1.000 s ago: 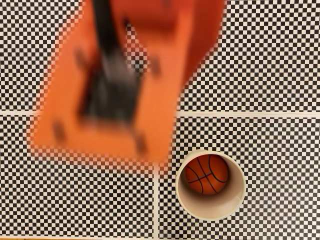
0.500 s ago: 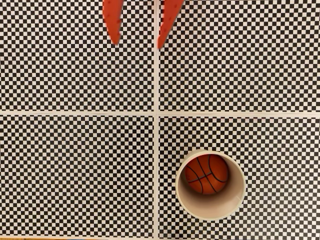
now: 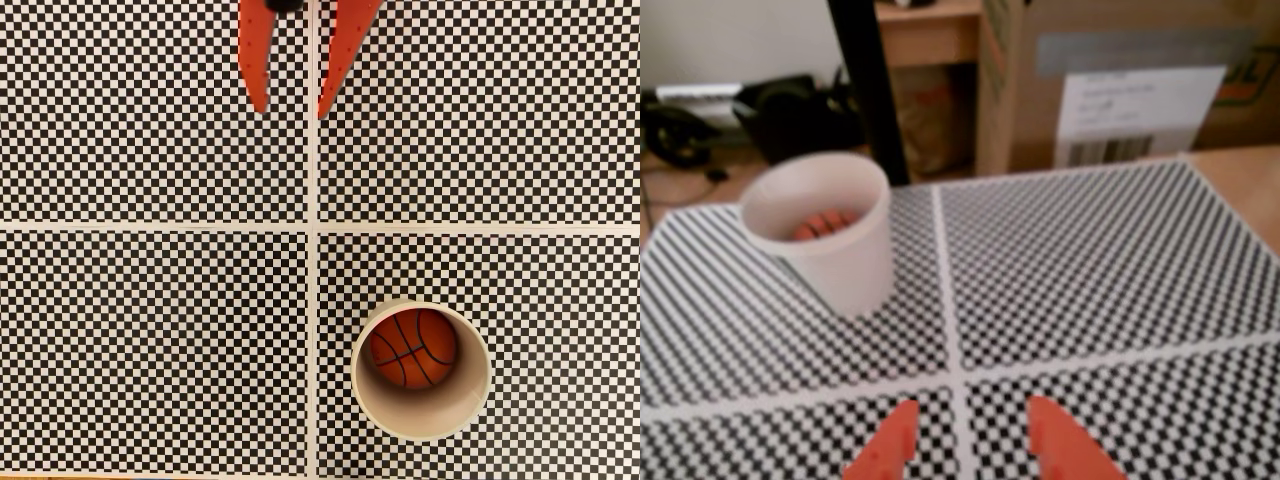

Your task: Grasp basketball and place into cup.

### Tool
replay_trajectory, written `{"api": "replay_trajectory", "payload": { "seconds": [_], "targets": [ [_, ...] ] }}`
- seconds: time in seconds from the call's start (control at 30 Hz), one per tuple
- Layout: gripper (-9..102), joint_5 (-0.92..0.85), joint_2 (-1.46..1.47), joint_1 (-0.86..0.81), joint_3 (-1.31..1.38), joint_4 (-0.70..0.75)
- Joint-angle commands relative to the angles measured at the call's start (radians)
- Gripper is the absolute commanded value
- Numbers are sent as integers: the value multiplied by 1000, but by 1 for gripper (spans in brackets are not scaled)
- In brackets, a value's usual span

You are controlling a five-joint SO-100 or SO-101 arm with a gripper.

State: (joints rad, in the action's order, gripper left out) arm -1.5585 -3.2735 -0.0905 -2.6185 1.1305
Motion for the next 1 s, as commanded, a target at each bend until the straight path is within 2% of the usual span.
{"api": "replay_trajectory", "payload": {
  "seconds": [0.0, 0.13, 0.37, 0.47, 0.73, 0.97],
  "targets": [
    [0, -25, -15, -25, -6, -26],
    [0, -28, -15, -29, -74, -97],
    [0, -46, -15, -11, -258, -419],
    [0, -40, -15, -6, -327, -502],
    [0, -54, -15, -5, -462, -597],
    [0, -52, -15, -8, -555, -603]
  ]
}}
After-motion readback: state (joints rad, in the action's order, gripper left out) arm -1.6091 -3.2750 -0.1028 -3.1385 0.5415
